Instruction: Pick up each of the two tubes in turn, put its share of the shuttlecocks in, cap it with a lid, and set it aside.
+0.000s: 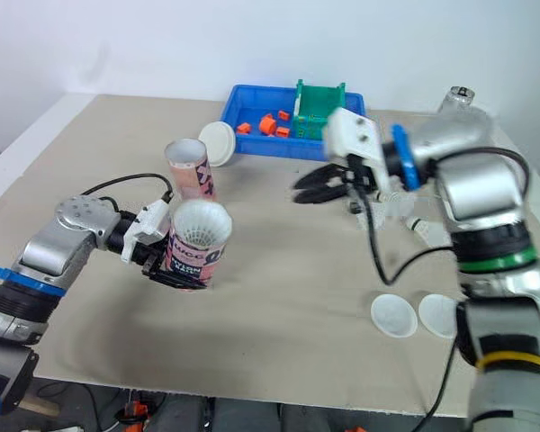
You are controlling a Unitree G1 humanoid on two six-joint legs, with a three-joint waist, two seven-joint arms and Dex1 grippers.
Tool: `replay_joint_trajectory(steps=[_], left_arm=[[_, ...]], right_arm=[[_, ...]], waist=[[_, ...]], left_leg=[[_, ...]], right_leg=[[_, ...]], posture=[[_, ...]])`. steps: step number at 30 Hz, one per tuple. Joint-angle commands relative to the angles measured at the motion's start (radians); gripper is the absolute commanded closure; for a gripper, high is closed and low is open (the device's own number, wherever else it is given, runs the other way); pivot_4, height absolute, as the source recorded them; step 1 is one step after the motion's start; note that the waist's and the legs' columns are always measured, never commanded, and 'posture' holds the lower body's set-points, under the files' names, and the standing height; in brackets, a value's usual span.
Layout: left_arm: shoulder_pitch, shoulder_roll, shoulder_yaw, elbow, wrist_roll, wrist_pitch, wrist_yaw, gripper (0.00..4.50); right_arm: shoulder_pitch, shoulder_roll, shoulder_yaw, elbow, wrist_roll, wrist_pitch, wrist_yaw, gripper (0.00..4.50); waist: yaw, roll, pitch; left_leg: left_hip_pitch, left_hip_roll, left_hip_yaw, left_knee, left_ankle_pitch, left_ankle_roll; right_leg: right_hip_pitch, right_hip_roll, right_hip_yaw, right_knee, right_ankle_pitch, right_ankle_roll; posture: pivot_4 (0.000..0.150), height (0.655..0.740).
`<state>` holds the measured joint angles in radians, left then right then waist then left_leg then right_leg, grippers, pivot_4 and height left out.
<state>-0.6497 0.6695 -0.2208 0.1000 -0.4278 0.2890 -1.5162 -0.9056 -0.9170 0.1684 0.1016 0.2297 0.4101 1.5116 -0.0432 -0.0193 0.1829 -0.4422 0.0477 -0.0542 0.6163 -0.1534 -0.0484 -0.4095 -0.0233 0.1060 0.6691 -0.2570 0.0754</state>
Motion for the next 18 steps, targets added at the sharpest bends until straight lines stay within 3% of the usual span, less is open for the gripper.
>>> replay_joint_trajectory(steps=[1,3,5,12,18], left_arm=[[0.028,-0.035,0.021,-0.052,-0.047,0.044,0.026,1.29],[0.041,-0.086,0.018,-0.053,-0.055,0.056,0.058,1.29],[0.05,-0.154,0.013,-0.034,-0.049,0.04,0.104,1.29],[0.081,-0.381,-0.111,0.146,0.14,-0.188,0.23,1.29],[0.071,-0.485,-0.135,0.255,0.203,-0.291,0.285,1.29]], right_arm=[[0.039,-0.064,-0.011,-0.001,-0.02,-0.036,0.039,1.59],[0.071,-0.11,0.01,0.048,-0.055,-0.078,0.073,0.66],[0.089,-0.154,0.032,0.108,-0.096,-0.137,0.095,0.22],[0.125,-0.201,0.095,0.197,-0.217,-0.279,0.097,0.22],[0.228,-0.285,0.038,0.106,-0.151,-0.26,0.103,0.22]], waist=[[-0.009,0.002,0.001],[-0.013,0.005,0.003],[-0.013,0.006,0.004],[-0.005,0.007,0.004],[-0.003,0.008,0.004]], left_leg=[[0.001,0.0,0.0,0.0,-0.001,0.001],[0.001,0.0,0.001,0.0,-0.002,0.003],[0.001,0.0,0.001,0.0,-0.002,0.003],[0.002,-0.001,0.005,0.002,-0.002,0.003],[0.003,-0.002,0.005,0.002,-0.001,0.002]], right_leg=[[0.0,0.0,0.0,0.0,-0.001,0.0],[-0.001,0.001,0.001,0.0,-0.001,0.001],[0.0,0.001,0.001,0.0,-0.002,0.002],[0.002,-0.001,0.005,-0.003,0.001,0.006],[0.003,-0.001,0.006,-0.003,0.002,0.006]], posture=[[0.15,0.7355],[0.15,0.7355],[0.15,0.7355],[0.15,0.7355],[0.15,0.7355]])
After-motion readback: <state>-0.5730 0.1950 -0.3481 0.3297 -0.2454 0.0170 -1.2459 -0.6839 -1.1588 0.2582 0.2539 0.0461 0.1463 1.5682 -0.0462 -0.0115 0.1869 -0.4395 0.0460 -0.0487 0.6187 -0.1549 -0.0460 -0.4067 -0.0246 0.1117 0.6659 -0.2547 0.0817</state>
